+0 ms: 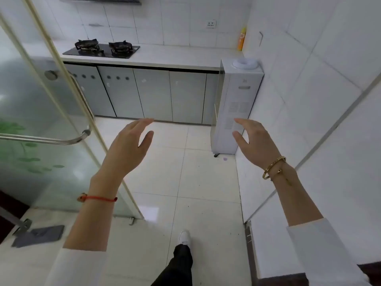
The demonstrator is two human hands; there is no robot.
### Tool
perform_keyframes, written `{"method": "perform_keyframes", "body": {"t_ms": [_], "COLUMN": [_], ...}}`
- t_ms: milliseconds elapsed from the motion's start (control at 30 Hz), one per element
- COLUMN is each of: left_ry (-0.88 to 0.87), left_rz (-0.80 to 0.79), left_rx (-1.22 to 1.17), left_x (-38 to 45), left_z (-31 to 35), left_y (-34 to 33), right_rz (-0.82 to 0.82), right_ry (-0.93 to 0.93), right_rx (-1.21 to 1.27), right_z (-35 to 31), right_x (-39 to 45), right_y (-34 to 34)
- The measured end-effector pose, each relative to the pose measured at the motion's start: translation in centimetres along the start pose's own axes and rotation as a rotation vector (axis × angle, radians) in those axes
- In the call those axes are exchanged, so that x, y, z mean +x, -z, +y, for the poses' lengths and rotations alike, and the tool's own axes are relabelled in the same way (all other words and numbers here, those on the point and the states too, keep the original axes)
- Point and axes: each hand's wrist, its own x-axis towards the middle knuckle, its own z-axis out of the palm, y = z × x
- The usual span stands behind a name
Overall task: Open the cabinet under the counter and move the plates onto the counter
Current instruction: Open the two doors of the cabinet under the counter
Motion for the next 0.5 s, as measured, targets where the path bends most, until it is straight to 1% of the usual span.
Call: {"method": "perform_keyframes", "body": {"t_ms": [100,200,333,500], "left_ry": [0.031,0.059,0.09,0.087], "left_rz": [0.012,-0.018,-0.003,0.015], "left_rx": [-0.003,0.0,-0.003,-0.021], "left_x": [2.9,6.6,12.9,21.1], "left_z": [-1.6,-3.3,-5.5,-8.3], "left_y": [-1.9,-3.7,-4.9,-5.9], "right_rz": [-0.005,-0.041,-0.058,-0.049], "right_ry": [-0.015,-0.021,-0.017,-0.008], "right_rx": [0.01,-0.002,0.012,0.021], "right_z": [1.1,1.9,2.8,3.8], "right_x": [3.3,7.6,14.7,23.8], "right_y": [-1.4,-3.1,-4.8,-6.8]}}
